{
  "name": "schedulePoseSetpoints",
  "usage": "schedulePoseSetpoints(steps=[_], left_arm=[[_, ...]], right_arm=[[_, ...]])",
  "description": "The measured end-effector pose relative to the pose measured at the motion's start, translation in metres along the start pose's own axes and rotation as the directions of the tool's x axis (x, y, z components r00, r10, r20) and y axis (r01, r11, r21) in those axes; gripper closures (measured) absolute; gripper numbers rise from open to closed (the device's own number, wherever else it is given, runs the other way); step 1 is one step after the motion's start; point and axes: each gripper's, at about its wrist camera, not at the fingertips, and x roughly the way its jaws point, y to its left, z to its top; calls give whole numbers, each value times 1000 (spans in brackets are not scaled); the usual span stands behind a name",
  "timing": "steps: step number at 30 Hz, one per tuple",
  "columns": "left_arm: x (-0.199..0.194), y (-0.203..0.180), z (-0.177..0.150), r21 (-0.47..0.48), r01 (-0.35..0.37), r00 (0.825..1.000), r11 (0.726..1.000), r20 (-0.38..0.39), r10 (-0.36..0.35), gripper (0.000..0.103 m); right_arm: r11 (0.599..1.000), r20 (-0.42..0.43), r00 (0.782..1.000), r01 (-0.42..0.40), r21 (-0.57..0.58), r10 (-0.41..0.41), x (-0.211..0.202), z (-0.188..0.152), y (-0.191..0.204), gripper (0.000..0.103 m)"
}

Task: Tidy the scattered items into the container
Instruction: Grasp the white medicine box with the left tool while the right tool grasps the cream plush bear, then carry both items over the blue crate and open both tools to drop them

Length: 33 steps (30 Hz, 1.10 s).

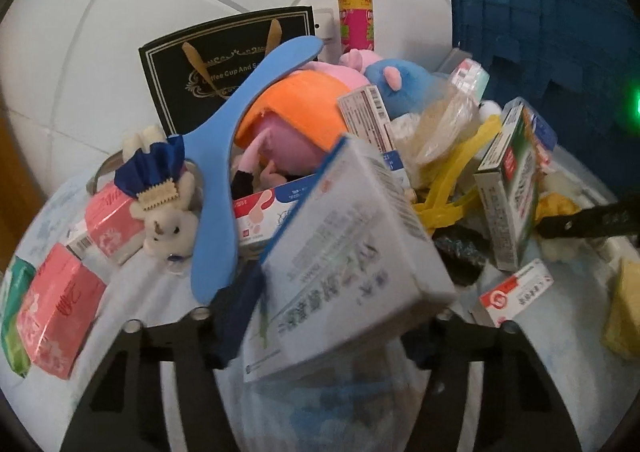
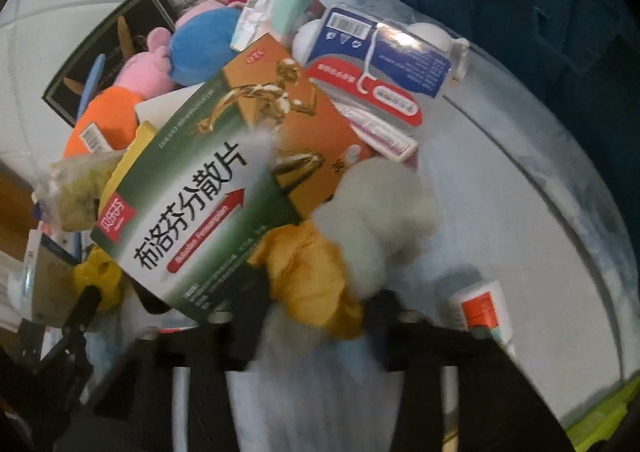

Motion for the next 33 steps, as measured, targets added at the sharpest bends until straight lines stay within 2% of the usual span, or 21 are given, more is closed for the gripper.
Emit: schedulePoseSetpoints(steps=[1,4,9,15,22,29,33], left_arm=[[-4,3,0,-2,8,1000,1000,5,-8,62],[-11,14,0,-2,12,1000,1000,9,-12,77],[-23,21,-5,0,-9,1000,1000,18,9,86],[-38,16,-8,22,-30,999,999,44,29,86],[-68,17,-5,17,-27,996,999,84,26,86],[-117,13,10,40,-1,991,999,134,-4,86],[-154,5,30,72,40,979,997,197,-53,86]], right_arm=[[1000,4,1000,-4,-3,4,-2,-1,0,75],[1000,15,1000,-17,-10,17,-8,-5,1,81],[997,41,999,-24,-75,27,-20,-12,11,84],[994,48,998,-41,-105,47,-30,-19,15,84],[984,96,994,-38,-175,56,-44,-30,21,84],[971,163,981,-66,-228,105,-101,-41,33,84],[967,221,966,-80,-242,135,-149,-49,40,84]])
